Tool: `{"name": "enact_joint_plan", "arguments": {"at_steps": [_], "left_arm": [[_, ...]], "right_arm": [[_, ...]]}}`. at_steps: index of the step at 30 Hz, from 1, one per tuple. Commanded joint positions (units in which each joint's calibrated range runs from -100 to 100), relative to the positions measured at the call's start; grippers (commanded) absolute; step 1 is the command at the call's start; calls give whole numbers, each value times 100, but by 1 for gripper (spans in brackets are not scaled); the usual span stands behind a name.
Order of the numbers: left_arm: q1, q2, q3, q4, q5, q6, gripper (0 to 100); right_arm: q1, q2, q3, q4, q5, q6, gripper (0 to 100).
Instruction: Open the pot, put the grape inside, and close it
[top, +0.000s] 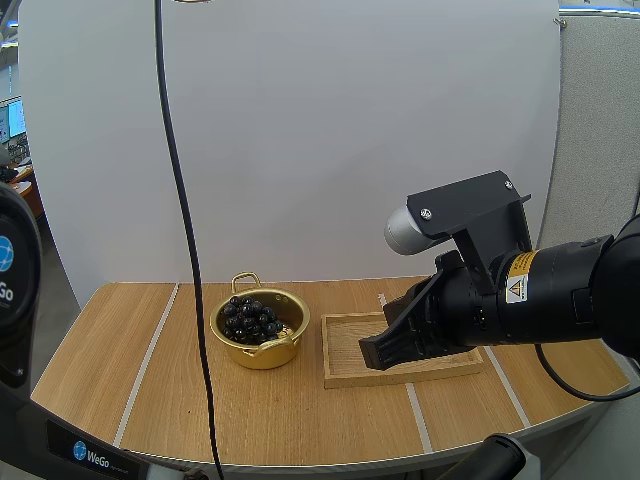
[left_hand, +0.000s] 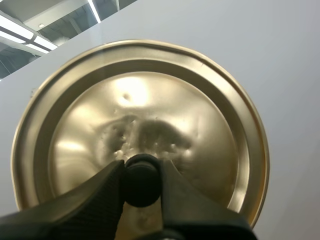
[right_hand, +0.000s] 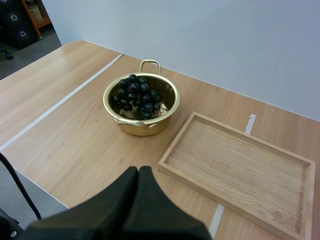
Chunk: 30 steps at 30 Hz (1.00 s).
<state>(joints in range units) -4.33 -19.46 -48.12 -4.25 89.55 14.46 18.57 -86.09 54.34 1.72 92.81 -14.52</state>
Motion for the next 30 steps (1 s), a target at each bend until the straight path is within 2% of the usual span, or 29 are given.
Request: {"name": "enact_joint_plan", "arguments": {"at_steps": [1,5,16,23,30], "left_arm": [[-18,-45,-43,31,428,-13,0],[-18,113,-30,31,1045,126,0],[-18,781,220,31,1045,209,0],[-18,806,1159,-38,1045,403,0],[-18,806,2214,-446,1045,557,0]], "right_arm": [[-10,-43,8,-24,-93,-4,0],[-10,-43,8,-24,-114,-3,0],[-10,-43,8,-24,-114,-3,0],[-10,-43,8,-24,-114,-3,0],[-10,-43,8,-24,-114,-3,0]]}}
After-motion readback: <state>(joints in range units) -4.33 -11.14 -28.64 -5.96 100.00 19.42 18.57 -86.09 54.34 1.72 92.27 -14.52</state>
